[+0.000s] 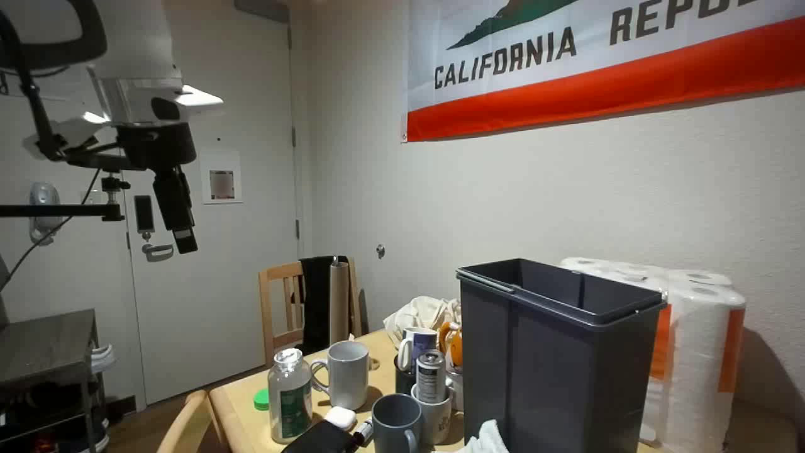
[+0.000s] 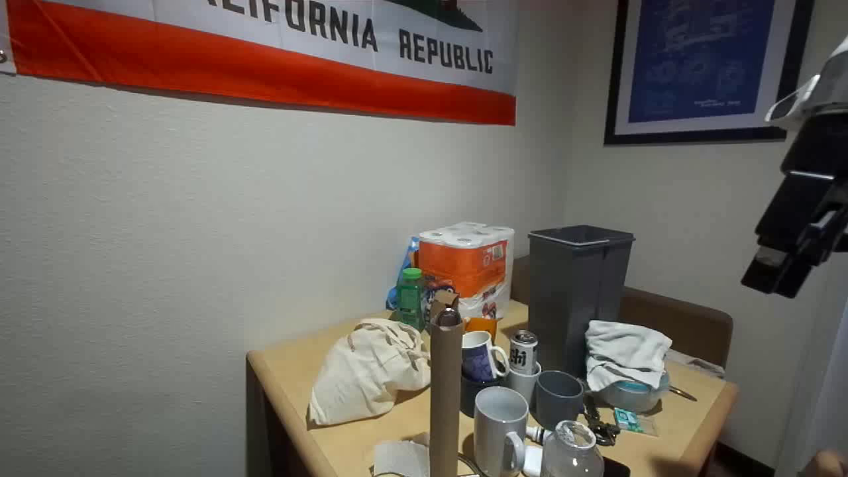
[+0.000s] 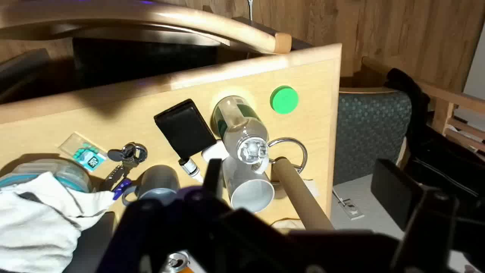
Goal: Use the white towel to wipe the inside of the gray cup
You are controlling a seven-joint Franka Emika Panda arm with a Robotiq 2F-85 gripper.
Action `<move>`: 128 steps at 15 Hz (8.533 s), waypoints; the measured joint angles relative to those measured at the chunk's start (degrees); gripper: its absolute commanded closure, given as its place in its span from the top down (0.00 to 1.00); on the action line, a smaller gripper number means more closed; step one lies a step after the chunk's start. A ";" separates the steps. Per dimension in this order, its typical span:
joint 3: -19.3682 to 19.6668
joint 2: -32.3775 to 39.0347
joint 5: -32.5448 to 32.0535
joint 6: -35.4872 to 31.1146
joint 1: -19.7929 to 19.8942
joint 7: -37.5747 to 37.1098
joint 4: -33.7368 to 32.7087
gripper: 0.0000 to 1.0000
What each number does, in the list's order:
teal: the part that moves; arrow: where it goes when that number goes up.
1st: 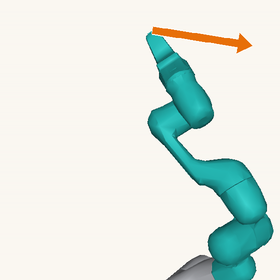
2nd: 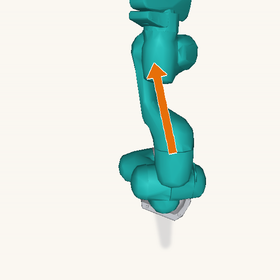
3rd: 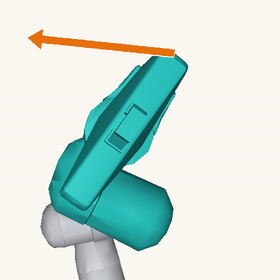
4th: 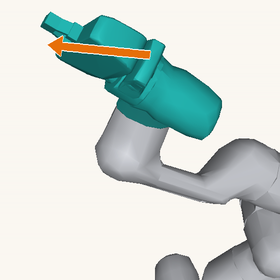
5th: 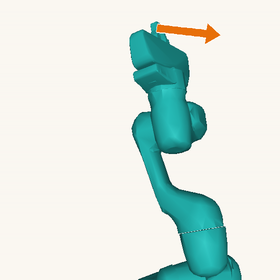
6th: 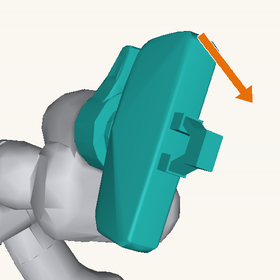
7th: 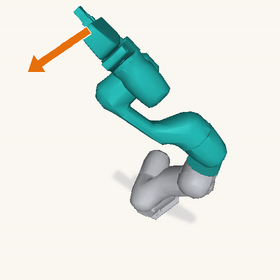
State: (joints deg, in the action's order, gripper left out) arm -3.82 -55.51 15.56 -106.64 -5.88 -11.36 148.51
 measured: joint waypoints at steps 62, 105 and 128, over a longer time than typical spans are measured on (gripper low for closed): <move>14.51 67.03 -8.36 -59.88 21.21 13.66 -14.66 0.27; -0.54 40.40 -7.10 -54.14 7.90 -6.00 -1.18 0.00; -9.35 57.38 -48.40 -62.98 23.57 -35.42 -3.88 0.00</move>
State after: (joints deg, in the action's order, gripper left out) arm -13.17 1.87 -32.83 -169.63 17.68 -46.78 144.64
